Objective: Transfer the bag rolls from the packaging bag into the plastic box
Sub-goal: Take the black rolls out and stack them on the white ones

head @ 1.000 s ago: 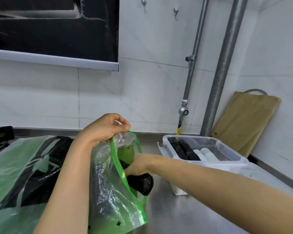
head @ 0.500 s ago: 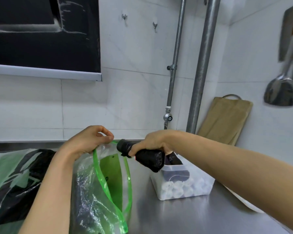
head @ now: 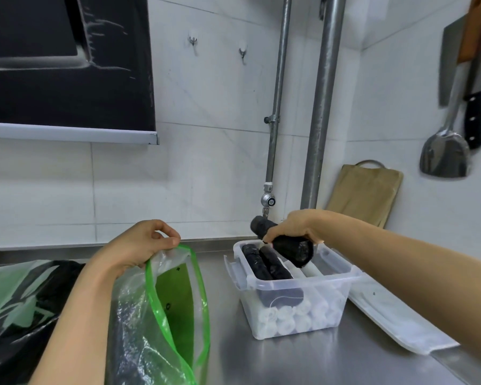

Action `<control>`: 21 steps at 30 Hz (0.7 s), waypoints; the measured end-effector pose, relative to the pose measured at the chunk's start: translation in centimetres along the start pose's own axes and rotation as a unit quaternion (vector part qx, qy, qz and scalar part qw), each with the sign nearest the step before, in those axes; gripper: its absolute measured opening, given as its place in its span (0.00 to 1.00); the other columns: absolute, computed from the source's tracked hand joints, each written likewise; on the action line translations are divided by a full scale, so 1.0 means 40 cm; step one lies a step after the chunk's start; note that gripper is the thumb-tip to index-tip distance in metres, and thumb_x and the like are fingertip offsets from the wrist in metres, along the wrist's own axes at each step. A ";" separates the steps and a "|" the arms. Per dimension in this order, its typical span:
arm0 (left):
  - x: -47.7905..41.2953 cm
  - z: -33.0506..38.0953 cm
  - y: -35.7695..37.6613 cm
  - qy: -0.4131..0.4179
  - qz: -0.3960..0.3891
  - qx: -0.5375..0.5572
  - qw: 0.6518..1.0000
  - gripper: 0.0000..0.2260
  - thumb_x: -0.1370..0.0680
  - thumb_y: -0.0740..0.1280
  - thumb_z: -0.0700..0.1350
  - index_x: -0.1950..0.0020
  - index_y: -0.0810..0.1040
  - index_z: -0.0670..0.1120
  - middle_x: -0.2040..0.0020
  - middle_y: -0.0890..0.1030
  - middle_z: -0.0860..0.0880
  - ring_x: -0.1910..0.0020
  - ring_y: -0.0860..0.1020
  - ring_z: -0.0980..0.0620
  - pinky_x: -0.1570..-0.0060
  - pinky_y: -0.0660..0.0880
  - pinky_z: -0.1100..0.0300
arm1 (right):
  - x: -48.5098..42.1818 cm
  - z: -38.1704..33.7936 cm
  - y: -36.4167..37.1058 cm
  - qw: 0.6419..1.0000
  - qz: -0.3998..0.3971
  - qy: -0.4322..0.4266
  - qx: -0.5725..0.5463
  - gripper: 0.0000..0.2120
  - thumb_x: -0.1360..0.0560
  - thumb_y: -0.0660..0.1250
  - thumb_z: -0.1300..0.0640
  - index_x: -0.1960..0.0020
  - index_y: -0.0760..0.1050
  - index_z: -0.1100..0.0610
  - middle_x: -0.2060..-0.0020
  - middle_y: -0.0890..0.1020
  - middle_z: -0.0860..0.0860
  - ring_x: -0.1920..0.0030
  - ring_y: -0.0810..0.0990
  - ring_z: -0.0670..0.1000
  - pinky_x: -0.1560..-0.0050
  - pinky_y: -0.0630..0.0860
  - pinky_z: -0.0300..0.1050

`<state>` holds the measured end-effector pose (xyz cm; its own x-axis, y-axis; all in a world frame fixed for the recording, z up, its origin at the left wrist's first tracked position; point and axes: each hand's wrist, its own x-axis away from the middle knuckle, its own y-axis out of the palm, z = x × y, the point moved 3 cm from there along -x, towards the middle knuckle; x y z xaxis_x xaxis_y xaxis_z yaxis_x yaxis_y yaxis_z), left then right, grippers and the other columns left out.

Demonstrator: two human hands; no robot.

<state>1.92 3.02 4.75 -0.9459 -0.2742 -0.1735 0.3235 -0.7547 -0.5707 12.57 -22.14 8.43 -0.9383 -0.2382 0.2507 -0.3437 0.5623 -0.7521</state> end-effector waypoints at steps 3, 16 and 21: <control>-0.001 0.001 0.003 0.003 -0.001 0.002 1.000 0.06 0.23 0.66 0.44 0.49 0.78 0.42 0.62 0.79 0.46 0.85 0.62 0.60 0.82 0.59 0.69 | -0.020 0.036 -0.015 0.999 0.024 0.019 0.016 0.16 0.28 0.71 0.52 0.51 0.71 0.61 0.65 0.77 0.54 0.65 0.77 0.52 0.60 0.76 0.43; 0.000 0.002 0.007 0.001 -0.001 -0.020 1.000 0.06 0.23 0.66 0.45 0.48 0.77 0.45 0.60 0.82 0.48 0.81 0.63 0.58 0.79 0.61 0.67 | -0.076 0.113 -0.013 0.991 0.108 0.023 0.074 0.24 0.24 0.64 0.46 0.37 0.72 0.63 0.46 0.78 0.57 0.53 0.75 0.55 0.49 0.73 0.44; 0.001 0.002 0.005 0.002 0.000 -0.017 1.000 0.06 0.23 0.66 0.45 0.48 0.78 0.45 0.60 0.82 0.48 0.81 0.63 0.58 0.78 0.61 0.66 | -0.092 0.125 0.015 0.992 0.105 0.030 0.067 0.24 0.25 0.65 0.48 0.35 0.70 0.62 0.44 0.77 0.57 0.52 0.75 0.55 0.53 0.71 0.42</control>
<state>1.94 2.83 4.68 -0.9459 -0.2720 -0.1768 0.3227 -0.7335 -0.5981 16.01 -24.87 4.01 -0.9905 -0.0783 0.1130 -0.1368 0.4826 -0.8651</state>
